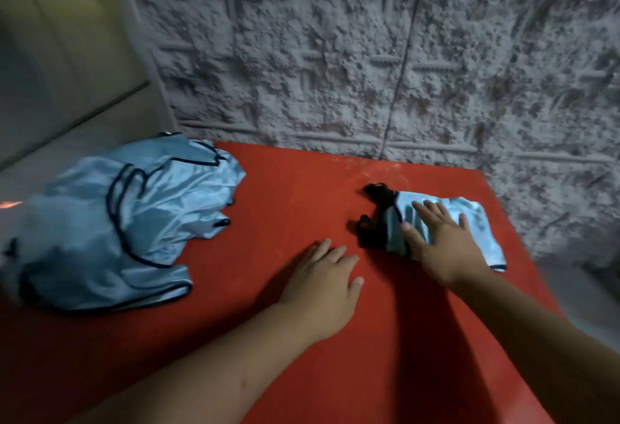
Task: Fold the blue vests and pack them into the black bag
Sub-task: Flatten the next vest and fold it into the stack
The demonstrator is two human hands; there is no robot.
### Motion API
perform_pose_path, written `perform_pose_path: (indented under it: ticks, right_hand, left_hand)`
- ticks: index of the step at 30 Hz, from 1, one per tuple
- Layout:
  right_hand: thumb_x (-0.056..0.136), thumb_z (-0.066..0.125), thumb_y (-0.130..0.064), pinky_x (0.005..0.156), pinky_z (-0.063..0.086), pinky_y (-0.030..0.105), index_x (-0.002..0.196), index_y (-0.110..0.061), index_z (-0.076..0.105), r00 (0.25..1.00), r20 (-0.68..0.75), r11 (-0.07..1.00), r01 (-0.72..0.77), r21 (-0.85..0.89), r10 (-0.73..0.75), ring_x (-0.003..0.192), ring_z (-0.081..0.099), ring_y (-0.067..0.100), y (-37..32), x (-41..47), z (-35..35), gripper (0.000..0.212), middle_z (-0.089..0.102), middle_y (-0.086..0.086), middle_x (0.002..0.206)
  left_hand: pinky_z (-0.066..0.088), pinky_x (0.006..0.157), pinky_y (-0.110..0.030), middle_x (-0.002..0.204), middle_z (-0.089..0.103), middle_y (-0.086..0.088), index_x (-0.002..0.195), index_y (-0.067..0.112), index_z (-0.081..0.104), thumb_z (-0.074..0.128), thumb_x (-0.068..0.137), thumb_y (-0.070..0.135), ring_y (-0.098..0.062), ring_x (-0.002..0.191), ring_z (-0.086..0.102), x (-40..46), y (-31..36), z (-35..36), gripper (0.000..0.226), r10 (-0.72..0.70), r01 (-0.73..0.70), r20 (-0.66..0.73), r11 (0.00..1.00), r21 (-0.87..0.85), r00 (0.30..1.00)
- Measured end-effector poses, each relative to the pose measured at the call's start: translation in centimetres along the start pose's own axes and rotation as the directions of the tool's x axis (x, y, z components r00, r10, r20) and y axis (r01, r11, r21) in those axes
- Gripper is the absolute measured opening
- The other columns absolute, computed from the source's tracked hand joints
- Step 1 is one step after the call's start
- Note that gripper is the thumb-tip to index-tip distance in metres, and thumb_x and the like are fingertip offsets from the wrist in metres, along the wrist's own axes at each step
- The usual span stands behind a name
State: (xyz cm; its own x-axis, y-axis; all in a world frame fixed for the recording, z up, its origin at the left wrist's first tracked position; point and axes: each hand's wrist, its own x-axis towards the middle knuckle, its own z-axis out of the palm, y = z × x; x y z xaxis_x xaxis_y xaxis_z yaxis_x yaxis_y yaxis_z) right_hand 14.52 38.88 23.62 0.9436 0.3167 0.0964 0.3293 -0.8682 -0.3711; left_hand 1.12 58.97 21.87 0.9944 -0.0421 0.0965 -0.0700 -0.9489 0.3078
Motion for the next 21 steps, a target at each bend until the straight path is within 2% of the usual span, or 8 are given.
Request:
perform_pose_path:
  ticks: [3, 5, 7, 10, 13, 15, 19, 21]
  right_hand:
    - [0.097, 0.060, -0.044, 0.119, 0.023, 0.031, 0.144, -0.019, 0.053, 0.981, 0.004, 0.969, 0.191, 0.154, -0.193, 0.146, 0.037, 0.021, -7.8, -4.2, 1.3, 0.054, 0.047, 0.007, 0.154]
    - [0.095, 0.065, -0.035, 0.104, 0.035, 0.020, 0.135, -0.025, 0.062, 0.951, 0.072, 0.939, 0.282, 0.199, -0.301, 0.132, 0.054, 0.017, -11.8, -6.6, 2.6, 0.041, 0.060, -0.001, 0.139]
    - [0.094, 0.063, -0.035, 0.093, 0.036, 0.012, 0.129, -0.031, 0.065, 0.913, 0.167, 0.917, 0.336, 0.216, -0.373, 0.120, 0.059, 0.009, -15.5, -8.6, 4.0, 0.035, 0.065, -0.013, 0.128]
    - [0.091, 0.062, -0.036, 0.092, 0.036, 0.008, 0.126, -0.031, 0.066, 0.887, 0.251, 0.911, 0.327, 0.251, -0.388, 0.117, 0.062, 0.005, -19.3, -11.2, 6.1, 0.036, 0.068, -0.014, 0.126]
    - [0.087, 0.062, -0.040, 0.097, 0.028, 0.003, 0.135, -0.039, 0.060, 0.878, 0.320, 0.924, 0.281, 0.260, -0.357, 0.126, 0.056, 0.000, -22.1, -13.2, 7.3, 0.048, 0.061, -0.018, 0.137]
    - [0.082, 0.059, -0.048, 0.100, 0.022, 0.001, 0.139, -0.043, 0.055, 0.873, 0.357, 0.932, 0.248, 0.265, -0.333, 0.132, 0.051, -0.001, -23.5, -14.1, 7.3, 0.057, 0.055, -0.019, 0.143]
    - [0.076, 0.052, -0.054, 0.103, 0.017, 0.002, 0.137, -0.049, 0.052, 0.842, 0.428, 0.938, 0.236, 0.253, -0.328, 0.140, 0.043, 0.002, -25.0, -15.0, 7.0, 0.061, 0.046, -0.016, 0.153]
    - [0.077, 0.053, -0.054, 0.105, 0.021, 0.004, 0.128, -0.058, 0.052, 0.851, 0.416, 0.940, 0.233, 0.249, -0.322, 0.139, 0.044, 0.000, -25.0, -15.0, 6.9, 0.051, 0.046, -0.017, 0.153]
  left_hand:
    - [0.024, 0.124, -0.038, 0.152, 0.048, -0.009, 0.144, 0.022, 0.051, 0.041, 0.097, 0.044, -0.029, 0.148, 0.032, -2.4, -2.8, -3.1, 0.053, -0.071, 0.073, -0.071, 0.997, 0.030, 0.995]
    - [0.038, 0.114, -0.042, 0.136, 0.056, -0.005, 0.134, 0.024, 0.059, 0.052, 0.092, 0.039, -0.028, 0.135, 0.044, -4.2, -5.2, -5.1, 0.045, -0.105, 0.119, -0.196, 0.991, 0.064, 0.975]
    - [0.047, 0.102, -0.043, 0.121, 0.059, -0.001, 0.122, 0.028, 0.066, 0.059, 0.085, 0.038, -0.025, 0.121, 0.051, -7.0, -7.9, -7.6, 0.039, -0.165, 0.204, -0.357, 0.976, 0.073, 0.919]
    - [0.046, 0.100, -0.045, 0.128, 0.054, -0.005, 0.116, 0.031, 0.066, 0.072, 0.076, 0.035, -0.028, 0.121, 0.048, -11.3, -12.4, -10.3, 0.041, -0.314, 0.418, -0.535, 0.905, 0.082, 0.784]
    - [0.040, 0.108, -0.043, 0.139, 0.045, -0.014, 0.134, 0.029, 0.053, 0.081, 0.076, 0.030, -0.033, 0.130, 0.040, -14.0, -17.0, -12.1, 0.065, -0.530, 0.641, -0.513, 0.766, 0.052, 0.675]
    - [0.048, 0.100, -0.040, 0.124, 0.054, -0.016, 0.136, 0.027, 0.047, 0.082, 0.075, 0.017, -0.033, 0.118, 0.050, -14.9, -19.7, -12.3, 0.071, -0.599, 0.695, -0.433, 0.713, 0.093, 0.673]
    - [0.058, 0.065, -0.036, 0.081, 0.066, -0.005, 0.095, 0.020, 0.061, 0.071, 0.076, -0.005, -0.023, 0.076, 0.068, -16.9, -23.9, -11.7, 0.033, -0.573, 0.636, -0.295, 0.746, 0.200, 0.765]
    - [0.059, 0.064, -0.035, 0.076, 0.067, -0.002, 0.087, 0.021, 0.066, 0.066, 0.082, 0.000, -0.020, 0.071, 0.069, -16.9, -24.0, -12.5, 0.022, -0.569, 0.618, -0.257, 0.760, 0.199, 0.782]
